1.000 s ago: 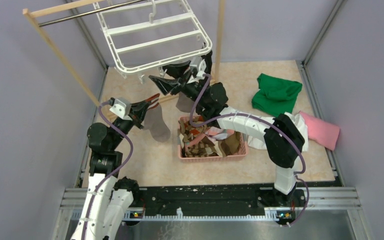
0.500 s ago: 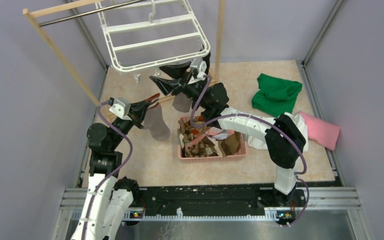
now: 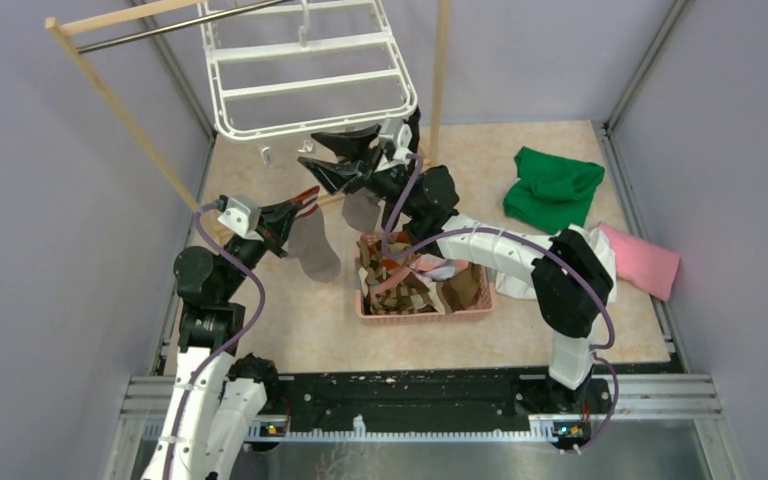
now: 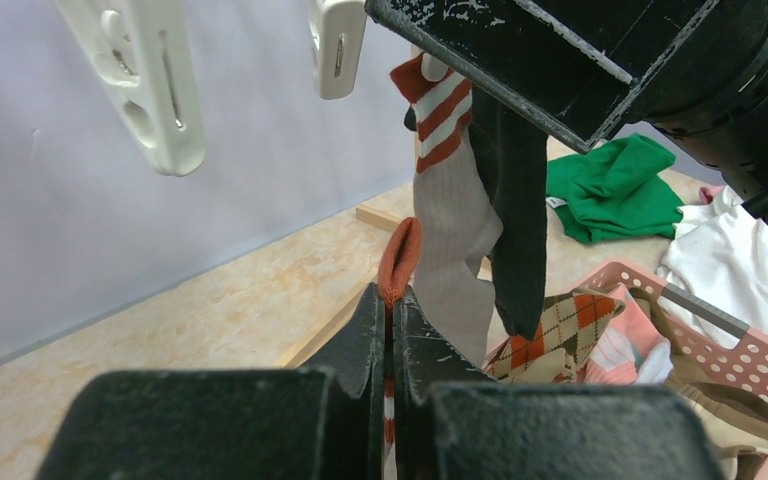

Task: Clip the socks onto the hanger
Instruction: Adjust the hanger on the clothesline, then adjust the sock.

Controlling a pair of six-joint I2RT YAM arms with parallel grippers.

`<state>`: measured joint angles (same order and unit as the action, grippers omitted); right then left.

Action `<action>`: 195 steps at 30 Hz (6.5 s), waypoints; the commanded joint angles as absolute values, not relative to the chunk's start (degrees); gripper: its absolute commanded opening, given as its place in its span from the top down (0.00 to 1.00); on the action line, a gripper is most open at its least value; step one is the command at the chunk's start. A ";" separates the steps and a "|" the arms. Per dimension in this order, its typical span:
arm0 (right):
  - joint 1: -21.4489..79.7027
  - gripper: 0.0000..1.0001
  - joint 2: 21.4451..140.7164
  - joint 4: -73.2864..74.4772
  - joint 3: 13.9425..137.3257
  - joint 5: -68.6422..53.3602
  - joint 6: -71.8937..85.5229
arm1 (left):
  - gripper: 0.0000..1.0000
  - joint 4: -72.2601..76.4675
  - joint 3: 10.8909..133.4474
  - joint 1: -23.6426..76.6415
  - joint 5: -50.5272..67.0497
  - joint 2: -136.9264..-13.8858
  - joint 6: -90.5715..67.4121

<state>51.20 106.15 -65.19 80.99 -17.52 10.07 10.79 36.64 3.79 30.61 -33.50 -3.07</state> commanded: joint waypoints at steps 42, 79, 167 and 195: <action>48.90 0.39 103.06 -63.10 81.12 -33.00 3.27 | 1.00 3.61 44.48 3.78 29.94 -34.89 7.50; 48.58 0.47 102.48 -63.56 81.77 -45.88 10.19 | 1.00 22.06 38.06 3.79 33.29 -28.31 -9.35; 44.35 1.00 94.90 -61.78 74.92 -48.72 17.04 | 0.01 10.54 43.82 3.78 30.30 -30.87 -2.28; 41.46 1.00 92.21 -59.77 68.41 -47.42 12.37 | 0.12 57.87 44.62 -20.53 64.00 -50.81 -32.49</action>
<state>41.56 94.06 -56.60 67.83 -47.05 12.62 42.41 45.50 -20.16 63.22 -50.19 -26.35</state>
